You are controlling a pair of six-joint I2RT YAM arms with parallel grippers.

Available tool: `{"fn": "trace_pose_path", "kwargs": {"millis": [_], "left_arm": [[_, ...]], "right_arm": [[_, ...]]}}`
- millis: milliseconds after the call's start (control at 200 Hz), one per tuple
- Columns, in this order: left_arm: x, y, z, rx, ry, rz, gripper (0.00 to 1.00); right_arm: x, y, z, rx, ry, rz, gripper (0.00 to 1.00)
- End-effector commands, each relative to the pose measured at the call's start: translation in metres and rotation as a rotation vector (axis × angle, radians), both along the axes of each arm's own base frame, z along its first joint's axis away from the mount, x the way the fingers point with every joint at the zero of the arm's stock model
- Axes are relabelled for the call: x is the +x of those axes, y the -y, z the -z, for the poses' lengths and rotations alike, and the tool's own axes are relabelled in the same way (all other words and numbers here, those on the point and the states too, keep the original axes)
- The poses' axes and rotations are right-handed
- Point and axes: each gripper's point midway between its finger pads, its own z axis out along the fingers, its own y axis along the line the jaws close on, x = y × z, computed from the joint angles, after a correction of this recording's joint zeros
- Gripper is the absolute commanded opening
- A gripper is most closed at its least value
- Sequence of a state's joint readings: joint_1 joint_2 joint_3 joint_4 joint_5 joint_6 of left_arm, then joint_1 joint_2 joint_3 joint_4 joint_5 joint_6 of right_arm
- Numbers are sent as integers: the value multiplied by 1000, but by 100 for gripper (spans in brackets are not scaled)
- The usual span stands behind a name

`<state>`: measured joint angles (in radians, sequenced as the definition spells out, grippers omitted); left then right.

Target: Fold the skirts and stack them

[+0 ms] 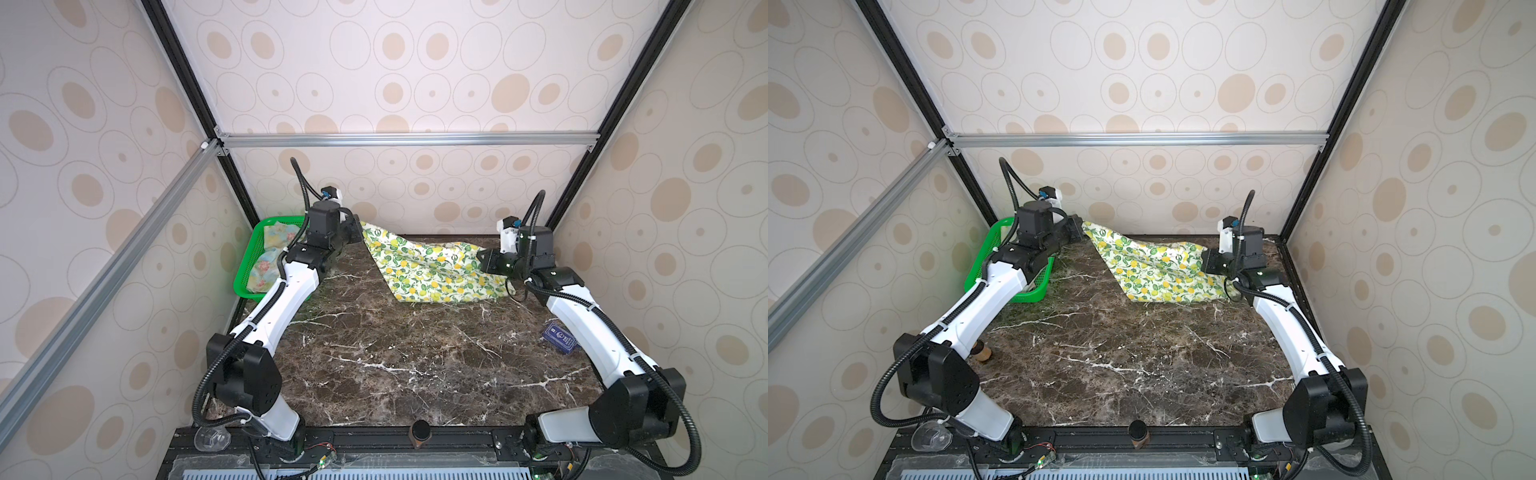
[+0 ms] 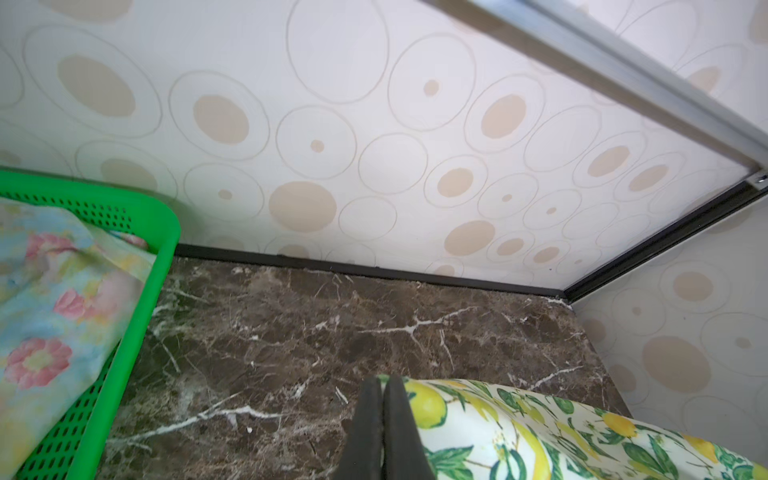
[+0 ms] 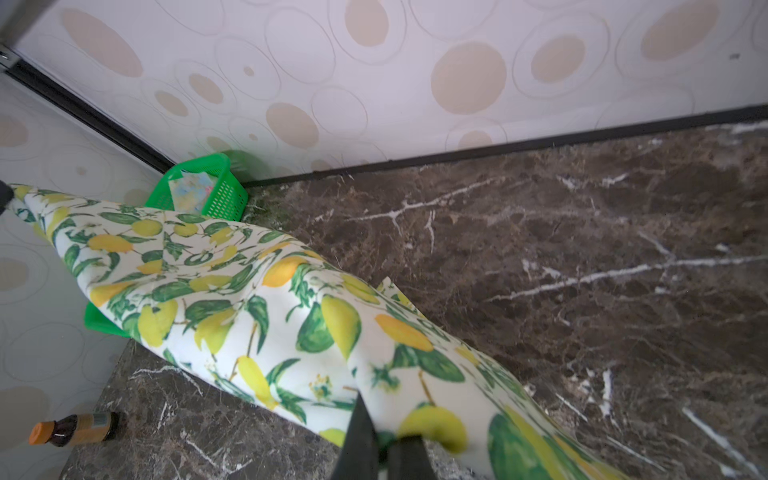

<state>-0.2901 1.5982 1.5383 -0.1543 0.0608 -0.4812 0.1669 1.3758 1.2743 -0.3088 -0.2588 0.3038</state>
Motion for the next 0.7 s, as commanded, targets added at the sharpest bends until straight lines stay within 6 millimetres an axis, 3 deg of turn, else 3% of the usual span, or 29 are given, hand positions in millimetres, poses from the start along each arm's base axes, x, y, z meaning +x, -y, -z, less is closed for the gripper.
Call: {"fn": "trace_pose_path", "kwargs": {"millis": [0,85,180,315,420,545,690], "left_arm": [[-7,-5,-47,-10,129,9,0],[-15,-3,-28,-23,94,31,0],[-29,0,13,-45,13,59,0],[-61,-8,107,-64,-176,35,0],[-92,-11,174,-88,-310,34,0],[-117,-16,218,-90,-415,25,0],[-118,-18,218,-80,-420,22,0]], "right_arm": [[-7,0,-38,-1,122,-26,0],[-19,-6,-15,43,77,-48,0],[-36,-13,38,107,-37,-75,0],[-71,-19,128,195,-245,-60,0],[-97,-21,176,229,-361,-40,0],[-110,-20,191,237,-411,-31,0],[-100,-12,187,180,-428,17,0]]}}
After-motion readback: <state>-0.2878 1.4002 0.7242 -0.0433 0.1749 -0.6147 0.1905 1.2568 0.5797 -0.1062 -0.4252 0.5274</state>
